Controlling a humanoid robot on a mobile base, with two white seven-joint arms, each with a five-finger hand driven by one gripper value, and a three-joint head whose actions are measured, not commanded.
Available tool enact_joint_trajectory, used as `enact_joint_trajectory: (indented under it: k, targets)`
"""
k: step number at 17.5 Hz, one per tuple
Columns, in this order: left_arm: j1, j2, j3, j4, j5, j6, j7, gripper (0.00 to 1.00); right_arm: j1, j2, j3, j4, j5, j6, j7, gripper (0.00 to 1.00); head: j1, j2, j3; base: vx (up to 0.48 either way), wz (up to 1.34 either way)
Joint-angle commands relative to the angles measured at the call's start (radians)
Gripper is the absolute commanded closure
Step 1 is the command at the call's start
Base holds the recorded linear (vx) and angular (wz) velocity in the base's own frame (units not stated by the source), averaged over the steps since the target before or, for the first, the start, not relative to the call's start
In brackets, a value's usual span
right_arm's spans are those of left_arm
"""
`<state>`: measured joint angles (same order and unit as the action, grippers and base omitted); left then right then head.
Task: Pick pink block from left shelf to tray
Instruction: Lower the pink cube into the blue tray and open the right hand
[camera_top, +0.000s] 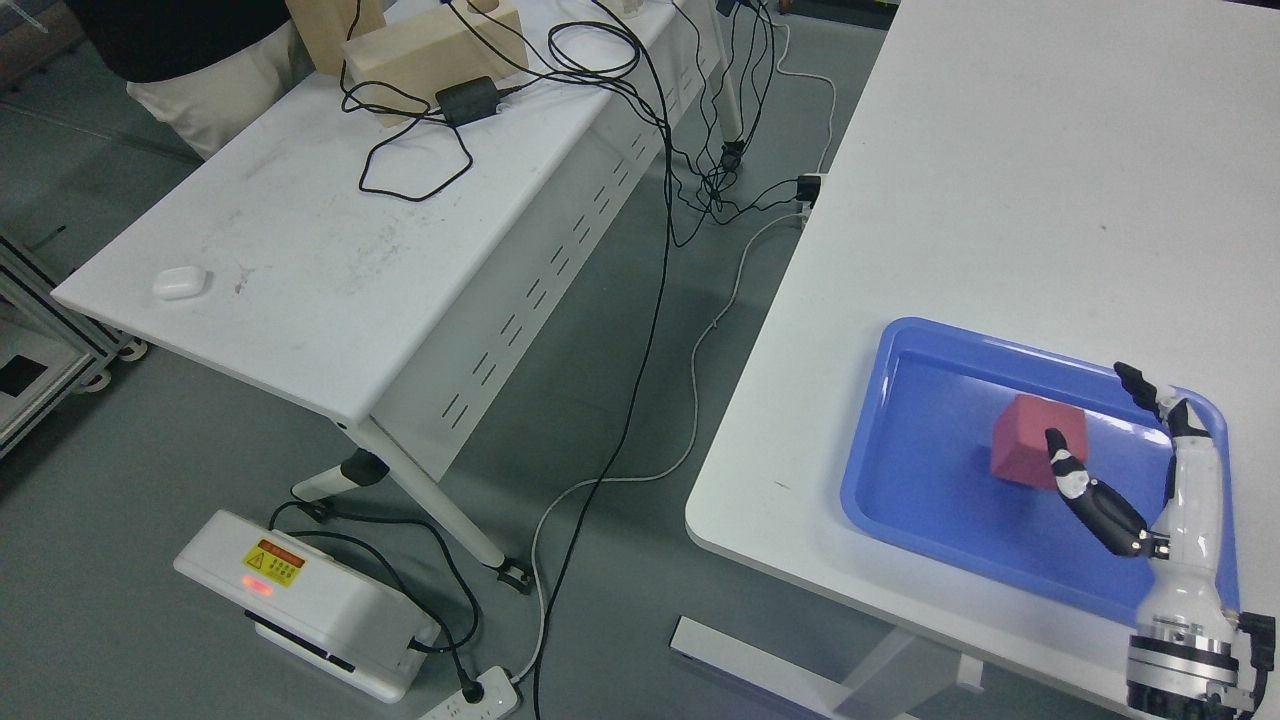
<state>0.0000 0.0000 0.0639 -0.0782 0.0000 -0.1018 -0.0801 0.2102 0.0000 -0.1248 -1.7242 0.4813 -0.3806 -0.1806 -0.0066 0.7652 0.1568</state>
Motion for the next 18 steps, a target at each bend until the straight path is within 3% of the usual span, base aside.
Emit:
enact_joint_trajectory:
  k: [1, 2, 7, 10, 18]
  targets:
    - [0.006, 0.017, -0.001, 0.0, -0.002, 0.002, 0.0, 0.0, -0.003, -0.017, 0.014, 0.0, -0.065, 0.006, -0.002, 0.06, 0.0, 0.0, 0.0, 0.0, 0.0]
    - [0.005, 0.017, -0.001, 0.0, -0.002, 0.001, 0.0, 0.0, -0.003, -0.017, 0.014, 0.0, -0.09, 0.012, 0.003, 0.01, 0.0, 0.0, 0.0, 0.0, 0.0]
    - [0.005, 0.017, 0.001, 0.0, -0.002, 0.001, 0.0, 0.0, 0.0, -0.017, 0.017, 0.0, -0.292, 0.005, 0.0, 0.01, 0.0, 0.0, 0.0, 0.0, 0.0]
    - [0.005, 0.017, -0.001, 0.0, -0.002, 0.001, 0.0, 0.0, 0.009, -0.017, 0.017, 0.0, -0.329, 0.015, 0.003, 0.0, 0.0, 0.0, 0.0, -0.003, -0.01]
    - [0.005, 0.017, 0.001, 0.0, -0.002, 0.001, 0.0, 0.0, 0.026, -0.017, 0.01, 0.0, -0.352, 0.212, 0.058, 0.0, 0.0, 0.0, 0.0, -0.049, -0.01]
